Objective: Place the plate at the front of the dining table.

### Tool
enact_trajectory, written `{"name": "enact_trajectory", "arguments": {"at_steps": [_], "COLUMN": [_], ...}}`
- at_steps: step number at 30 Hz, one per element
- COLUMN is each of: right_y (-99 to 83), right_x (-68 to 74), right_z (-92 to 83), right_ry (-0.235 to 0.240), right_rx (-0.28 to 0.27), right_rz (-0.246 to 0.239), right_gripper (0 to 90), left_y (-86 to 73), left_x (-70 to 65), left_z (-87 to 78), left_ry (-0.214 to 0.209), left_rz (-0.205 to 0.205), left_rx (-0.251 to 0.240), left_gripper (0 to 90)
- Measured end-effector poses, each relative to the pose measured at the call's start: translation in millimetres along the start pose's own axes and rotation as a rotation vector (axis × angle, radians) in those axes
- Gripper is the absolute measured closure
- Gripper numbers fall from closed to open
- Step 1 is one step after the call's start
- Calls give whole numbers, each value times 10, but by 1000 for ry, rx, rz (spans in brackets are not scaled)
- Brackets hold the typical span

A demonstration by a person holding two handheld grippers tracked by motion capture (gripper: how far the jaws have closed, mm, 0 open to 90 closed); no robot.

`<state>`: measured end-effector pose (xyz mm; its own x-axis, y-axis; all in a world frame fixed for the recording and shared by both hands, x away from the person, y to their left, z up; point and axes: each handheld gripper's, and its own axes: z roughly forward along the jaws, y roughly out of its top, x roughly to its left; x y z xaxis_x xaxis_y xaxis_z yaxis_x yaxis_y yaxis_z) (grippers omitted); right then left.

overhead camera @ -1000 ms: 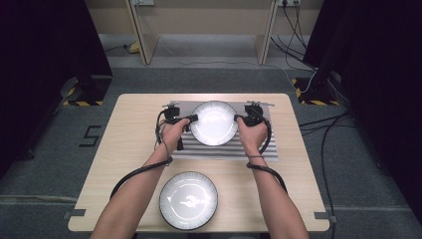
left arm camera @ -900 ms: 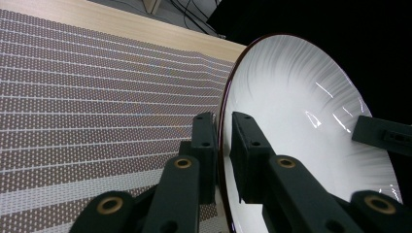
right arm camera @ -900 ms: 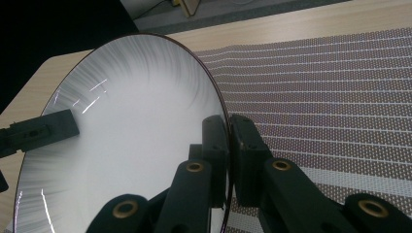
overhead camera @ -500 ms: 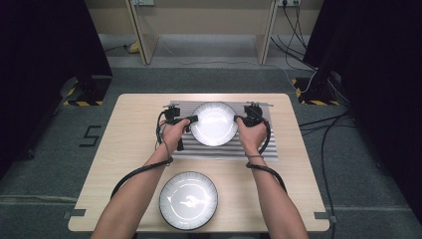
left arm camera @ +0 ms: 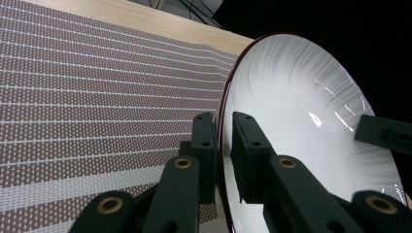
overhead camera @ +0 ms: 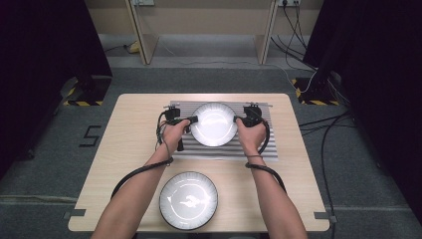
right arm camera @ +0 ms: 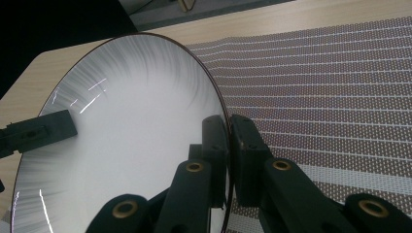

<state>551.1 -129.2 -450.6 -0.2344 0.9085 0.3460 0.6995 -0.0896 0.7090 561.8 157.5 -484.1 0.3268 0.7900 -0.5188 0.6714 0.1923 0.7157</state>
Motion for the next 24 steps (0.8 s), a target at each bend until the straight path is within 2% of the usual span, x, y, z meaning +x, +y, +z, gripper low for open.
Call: {"name": "enact_trajectory", "arguments": {"at_steps": [24], "right_y": [-34], "right_x": [-21], "right_z": [83], "right_ry": [-7], "right_rx": [23], "right_rz": [9], "right_gripper": [853], "left_y": [-45], "left_x": [39], "left_z": [43], "left_ry": [15], "left_rz": [-3], "left_rx": [16], "left_gripper": [799]}}
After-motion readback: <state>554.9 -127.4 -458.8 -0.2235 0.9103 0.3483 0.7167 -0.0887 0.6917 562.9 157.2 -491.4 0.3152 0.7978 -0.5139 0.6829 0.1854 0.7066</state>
